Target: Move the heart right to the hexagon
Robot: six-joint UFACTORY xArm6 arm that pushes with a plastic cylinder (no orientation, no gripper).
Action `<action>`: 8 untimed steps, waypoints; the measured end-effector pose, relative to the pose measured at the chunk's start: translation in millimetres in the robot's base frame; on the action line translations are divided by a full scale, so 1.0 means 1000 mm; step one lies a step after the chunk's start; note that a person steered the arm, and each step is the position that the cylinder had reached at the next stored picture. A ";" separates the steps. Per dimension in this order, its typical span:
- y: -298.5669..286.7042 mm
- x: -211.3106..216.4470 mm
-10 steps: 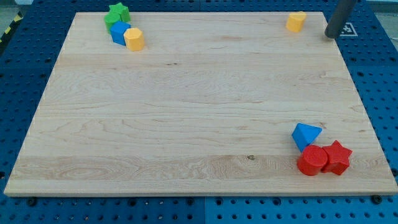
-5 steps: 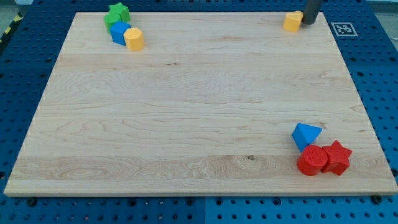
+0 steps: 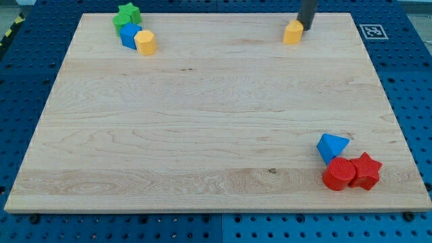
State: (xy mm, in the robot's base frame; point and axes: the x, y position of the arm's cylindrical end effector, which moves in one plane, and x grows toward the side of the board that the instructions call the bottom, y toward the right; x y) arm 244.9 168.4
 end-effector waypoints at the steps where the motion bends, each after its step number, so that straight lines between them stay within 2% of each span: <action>1: -0.018 0.023; 2: -0.035 0.047; 5: -0.038 0.086; 8: -0.068 0.087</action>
State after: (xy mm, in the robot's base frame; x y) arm 331.6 99.9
